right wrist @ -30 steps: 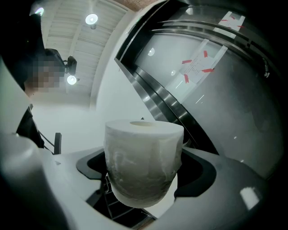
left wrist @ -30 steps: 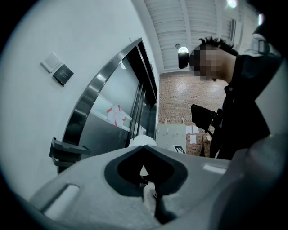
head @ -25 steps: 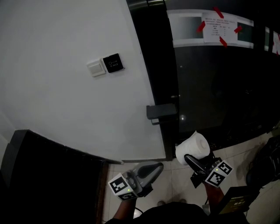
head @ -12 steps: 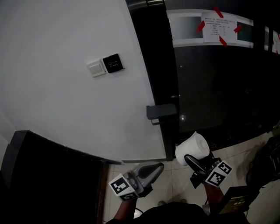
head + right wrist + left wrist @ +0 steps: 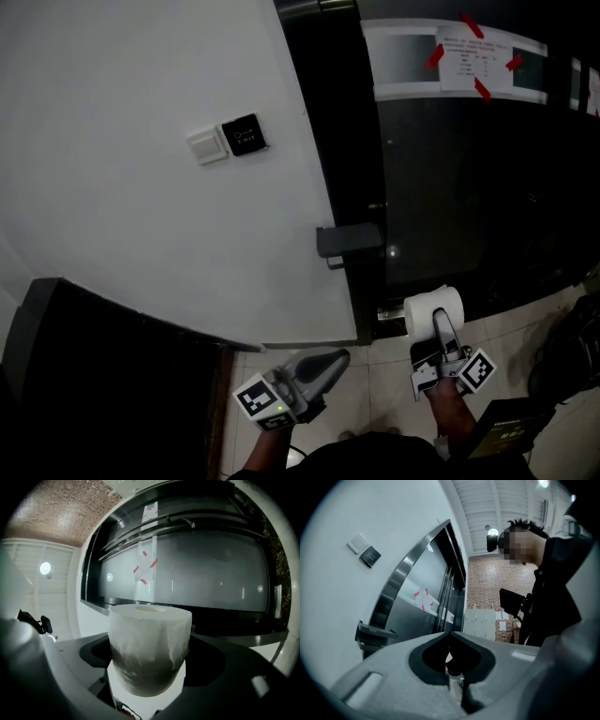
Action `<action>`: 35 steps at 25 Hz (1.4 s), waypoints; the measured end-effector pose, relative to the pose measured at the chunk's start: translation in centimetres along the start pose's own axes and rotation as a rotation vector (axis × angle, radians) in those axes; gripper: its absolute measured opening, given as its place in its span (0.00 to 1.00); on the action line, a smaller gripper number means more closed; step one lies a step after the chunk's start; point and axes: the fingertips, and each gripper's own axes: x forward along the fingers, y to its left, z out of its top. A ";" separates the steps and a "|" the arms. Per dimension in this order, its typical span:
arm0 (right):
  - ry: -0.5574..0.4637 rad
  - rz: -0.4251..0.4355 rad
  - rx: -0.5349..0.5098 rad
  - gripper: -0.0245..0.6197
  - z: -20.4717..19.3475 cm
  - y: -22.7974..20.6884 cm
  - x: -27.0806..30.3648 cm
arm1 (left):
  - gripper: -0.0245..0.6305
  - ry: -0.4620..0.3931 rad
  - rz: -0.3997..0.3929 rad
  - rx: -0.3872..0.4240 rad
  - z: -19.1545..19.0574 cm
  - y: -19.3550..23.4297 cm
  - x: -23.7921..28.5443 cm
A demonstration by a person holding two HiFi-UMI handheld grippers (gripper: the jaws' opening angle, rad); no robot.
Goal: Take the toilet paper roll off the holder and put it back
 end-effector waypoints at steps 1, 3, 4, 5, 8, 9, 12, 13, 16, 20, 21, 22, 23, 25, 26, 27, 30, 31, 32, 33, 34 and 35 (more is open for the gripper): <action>-0.005 -0.007 0.000 0.72 0.1 -0.2 0.0 | 0.04 0.000 -0.002 0.001 0.0 0.0 0.1; -0.005 -0.019 -0.011 0.72 0.1 -0.4 0.1 | 0.04 -0.001 -0.008 0.006 0.2 -0.1 0.2; -0.005 -0.023 -0.016 0.72 0.1 -0.4 0.1 | 0.04 0.001 -0.011 0.007 0.2 -0.1 0.3; -0.004 -0.026 -0.020 0.72 0.1 -0.5 0.1 | 0.04 0.002 -0.012 0.007 0.2 0.0 0.3; -0.003 -0.031 -0.020 0.72 0.1 -0.8 0.4 | 0.04 0.005 -0.015 0.008 0.1 0.4 0.4; -0.004 -0.032 -0.018 0.72 0.1 -0.9 0.6 | 0.04 0.005 -0.016 0.009 0.1 0.7 0.5; -0.007 -0.042 -0.017 0.72 0.1 -1.4 0.7 | 0.04 0.010 -0.012 0.008 0.1 0.9 0.4; -0.007 -0.044 -0.018 0.72 0.2 -1.6 0.7 | 0.04 0.012 -0.008 0.009 0.2 0.8 0.4; -0.001 -0.049 -0.033 0.72 0.5 -2.6 1.4 | 0.04 0.014 0.006 0.015 0.3 1.2 0.4; -0.018 -0.093 -0.049 0.72 1.5 -5.9 3.3 | 0.04 0.018 0.023 0.011 0.3 2.9 0.2; -0.020 -0.105 -0.055 0.72 1.8 -6.7 3.8 | 0.04 0.017 0.029 0.011 0.4 3.1 0.0; -0.016 -0.119 -0.063 0.72 1.9 -7.5 4.4 | 0.04 0.015 0.034 0.010 0.5 3.4 -0.1; -0.011 -0.134 -0.073 0.72 2.1 -8.2 5.2 | 0.04 0.013 0.040 0.010 0.6 3.6 -0.2; -0.007 -0.152 -0.081 0.72 2.3 -9.4 7.0 | 0.04 0.011 0.051 0.006 0.8 4.1 -0.4; -0.009 -0.157 -0.078 0.72 2.4 -10.0 8.0 | 0.04 0.011 0.057 0.004 0.8 4.3 -0.5; -0.014 -0.164 -0.071 0.72 2.5 -10.8 8.9 | 0.04 0.011 0.065 0.001 0.8 4.5 -0.6; -0.037 -0.216 -0.044 0.72 2.8 -13.2 11.3 | 0.04 0.010 0.097 -0.010 0.9 5.0 -1.4; -0.043 -0.238 -0.037 0.72 2.9 -14.0 12.0 | 0.04 0.008 0.110 -0.013 1.0 5.1 -1.8; -0.047 -0.260 -0.034 0.72 3.1 -15.0 12.5 | 0.04 0.009 0.126 -0.015 1.1 5.2 -2.2; -0.051 -0.280 -0.031 0.72 3.2 -15.9 13.1 | 0.04 0.010 0.143 -0.016 1.2 5.4 -2.8; -0.056 -0.294 -0.025 0.72 3.2 -16.6 13.5 | 0.04 0.011 0.162 -0.016 1.3 5.6 -3.4; -0.063 -0.304 -0.017 0.72 3.2 -17.3 14.0 | 0.04 0.008 0.183 -0.018 1.4 5.8 -4.1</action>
